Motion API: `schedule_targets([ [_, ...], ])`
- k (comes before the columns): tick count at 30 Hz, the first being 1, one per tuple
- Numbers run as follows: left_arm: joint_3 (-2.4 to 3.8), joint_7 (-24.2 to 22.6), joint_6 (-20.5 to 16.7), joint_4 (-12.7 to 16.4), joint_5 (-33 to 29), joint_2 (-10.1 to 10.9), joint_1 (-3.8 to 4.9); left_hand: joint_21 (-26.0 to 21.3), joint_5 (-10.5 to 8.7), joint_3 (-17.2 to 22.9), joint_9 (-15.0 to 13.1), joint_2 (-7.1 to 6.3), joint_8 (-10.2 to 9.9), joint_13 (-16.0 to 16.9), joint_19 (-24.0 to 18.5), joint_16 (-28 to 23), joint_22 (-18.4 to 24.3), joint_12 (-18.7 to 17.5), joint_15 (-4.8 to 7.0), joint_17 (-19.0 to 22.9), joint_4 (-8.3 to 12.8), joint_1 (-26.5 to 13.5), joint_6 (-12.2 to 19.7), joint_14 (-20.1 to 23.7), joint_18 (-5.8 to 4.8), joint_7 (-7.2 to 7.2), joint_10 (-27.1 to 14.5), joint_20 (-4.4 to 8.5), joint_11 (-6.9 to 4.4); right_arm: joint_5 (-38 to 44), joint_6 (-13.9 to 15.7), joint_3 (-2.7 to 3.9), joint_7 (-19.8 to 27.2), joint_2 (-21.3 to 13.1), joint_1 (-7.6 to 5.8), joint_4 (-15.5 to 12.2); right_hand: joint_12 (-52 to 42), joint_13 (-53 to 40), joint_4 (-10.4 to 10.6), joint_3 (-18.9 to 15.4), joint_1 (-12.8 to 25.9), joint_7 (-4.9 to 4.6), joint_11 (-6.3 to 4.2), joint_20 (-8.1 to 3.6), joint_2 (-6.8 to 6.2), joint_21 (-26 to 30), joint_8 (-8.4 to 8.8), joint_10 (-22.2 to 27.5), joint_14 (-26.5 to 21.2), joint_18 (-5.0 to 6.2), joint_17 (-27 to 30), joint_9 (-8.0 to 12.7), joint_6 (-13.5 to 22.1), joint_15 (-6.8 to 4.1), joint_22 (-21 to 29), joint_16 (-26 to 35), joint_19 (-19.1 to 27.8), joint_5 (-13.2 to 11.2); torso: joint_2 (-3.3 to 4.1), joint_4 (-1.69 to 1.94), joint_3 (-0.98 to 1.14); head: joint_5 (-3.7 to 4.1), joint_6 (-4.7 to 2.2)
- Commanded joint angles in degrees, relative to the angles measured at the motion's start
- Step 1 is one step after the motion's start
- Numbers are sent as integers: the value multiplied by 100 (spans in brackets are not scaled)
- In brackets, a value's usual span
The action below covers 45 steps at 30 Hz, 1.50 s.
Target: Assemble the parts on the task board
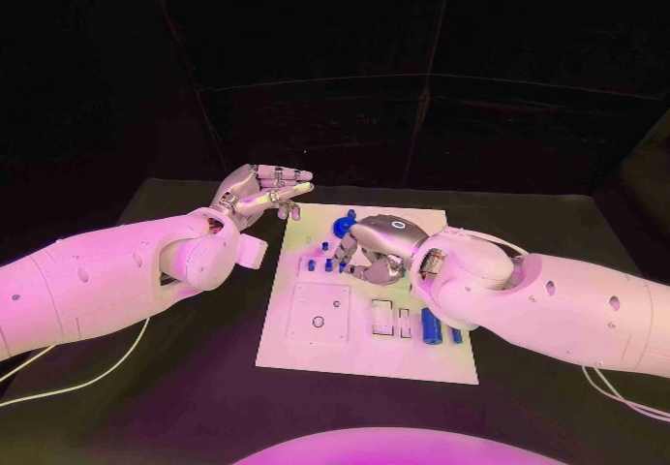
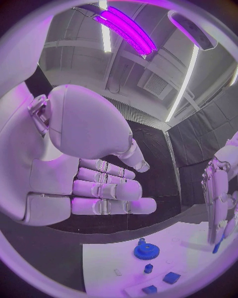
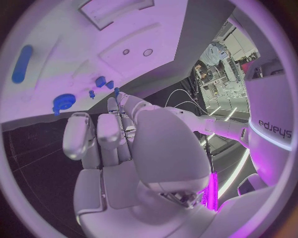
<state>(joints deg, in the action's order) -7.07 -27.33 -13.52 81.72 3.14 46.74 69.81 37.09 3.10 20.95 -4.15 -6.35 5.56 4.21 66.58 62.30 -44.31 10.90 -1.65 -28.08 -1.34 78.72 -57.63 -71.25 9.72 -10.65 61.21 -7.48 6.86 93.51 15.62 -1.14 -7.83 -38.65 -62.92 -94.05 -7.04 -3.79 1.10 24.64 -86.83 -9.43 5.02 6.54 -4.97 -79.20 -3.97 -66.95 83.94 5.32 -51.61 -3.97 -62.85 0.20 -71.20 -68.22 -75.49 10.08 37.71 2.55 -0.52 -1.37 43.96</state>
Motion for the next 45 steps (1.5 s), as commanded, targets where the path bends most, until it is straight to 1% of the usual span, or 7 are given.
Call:
schedule_targets([
  [1, 5, -2, 55, 13, -18, -16, 10, -16, 15, -27, 6, -18, 25, -8, -33, -23, 5, 32, -13, 4, 21, 30, 16, 32, 76, -42, -53, 0, 7, 134, -163, 4, 157, 91, 98, 99, -6, -3, 5, 29, 51, 8, 19, -4, 13, -33, -18, -40, 34, -77, -5, -7, -49, 10, -6, -17, -29, 37, -3, -4, 4, -43, 26],
  [5, 5, 3, 58, 0, -18, -35, 10, -17, 15, -28, 6, -18, 25, -8, -33, -23, 6, 33, -13, 4, 20, 29, 18, 32, 76, -44, -55, 0, 8, 175, -215, 1, 203, 204, 226, 223, -6, -3, 5, 30, 54, 7, 19, -4, 13, -31, -18, -40, 34, -77, -2, -6, -48, 10, -3, -16, -27, 38, -1, 2, 8, -98, 43],
  [14, 5, 22, 88, -13, -18, -59, 11, -19, 15, -30, 6, -18, 25, -8, -32, -23, 7, 34, -15, 5, 20, 28, 21, 33, 75, -45, -58, -1, 10, 151, -328, -3, 268, 278, 331, 347, 1, -2, 3, 40, 98, 2, 25, -2, 9, -30, -12, -32, 30, -75, 22, -4, -39, 14, 2, -12, -21, 31, 0, -10, 12, -161, 77],
  [17, 5, 29, 99, -18, -18, -64, 11, -19, 15, -30, 7, -18, 25, -8, -32, -24, 8, 35, -15, 6, 20, 28, 22, 33, 75, -46, -59, -1, 10, 144, -344, -4, 278, 284, 344, 360, 1, -2, 3, 40, 98, 2, 25, -2, 9, -30, -12, -32, 30, -75, 22, -4, -39, 14, 2, -12, -21, 31, -3, -18, 14, -173, 88],
  [29, 5, 50, 120, -21, -18, -53, 12, -23, 14, -36, 7, -19, 24, -9, -32, -26, 10, 37, -18, 12, 18, 24, 29, 34, 74, -50, -66, -3, 14, 135, -396, -5, 288, 269, 385, 350, 2, -2, 1, 44, 103, 2, 24, -1, 10, -33, -11, -30, 32, -77, 9, -4, -37, 15, -3, -21, -25, 29, 6, -2, 8, -170, 113],
  [34, 5, 65, 126, -19, -18, -47, 13, -23, 14, -36, 7, -19, 24, -9, -32, -26, 10, 37, -18, 12, 18, 24, 29, 34, 74, -50, -66, -3, 14, 135, -410, -5, 289, 276, 388, 347, 2, -2, -3, 47, 105, 2, 24, -1, 10, -33, -10, -29, 31, -76, 14, -4, -35, 15, -2, -20, -23, 29, 1, -11, 8, -190, 132],
  [45, 5, 77, 136, -24, -18, -50, 14, -27, 14, -41, 8, -19, 24, -10, -31, -26, 14, 40, -21, 15, 17, 20, 36, 35, 74, -53, -75, -5, 17, 140, -473, -7, 240, 315, 389, 454, 2, -2, -3, 47, 105, 2, 24, -1, 10, -33, -10, -29, 31, -76, 14, -4, -35, 15, -2, -20, -23, 29, -2, -12, 6, -193, 165],
])
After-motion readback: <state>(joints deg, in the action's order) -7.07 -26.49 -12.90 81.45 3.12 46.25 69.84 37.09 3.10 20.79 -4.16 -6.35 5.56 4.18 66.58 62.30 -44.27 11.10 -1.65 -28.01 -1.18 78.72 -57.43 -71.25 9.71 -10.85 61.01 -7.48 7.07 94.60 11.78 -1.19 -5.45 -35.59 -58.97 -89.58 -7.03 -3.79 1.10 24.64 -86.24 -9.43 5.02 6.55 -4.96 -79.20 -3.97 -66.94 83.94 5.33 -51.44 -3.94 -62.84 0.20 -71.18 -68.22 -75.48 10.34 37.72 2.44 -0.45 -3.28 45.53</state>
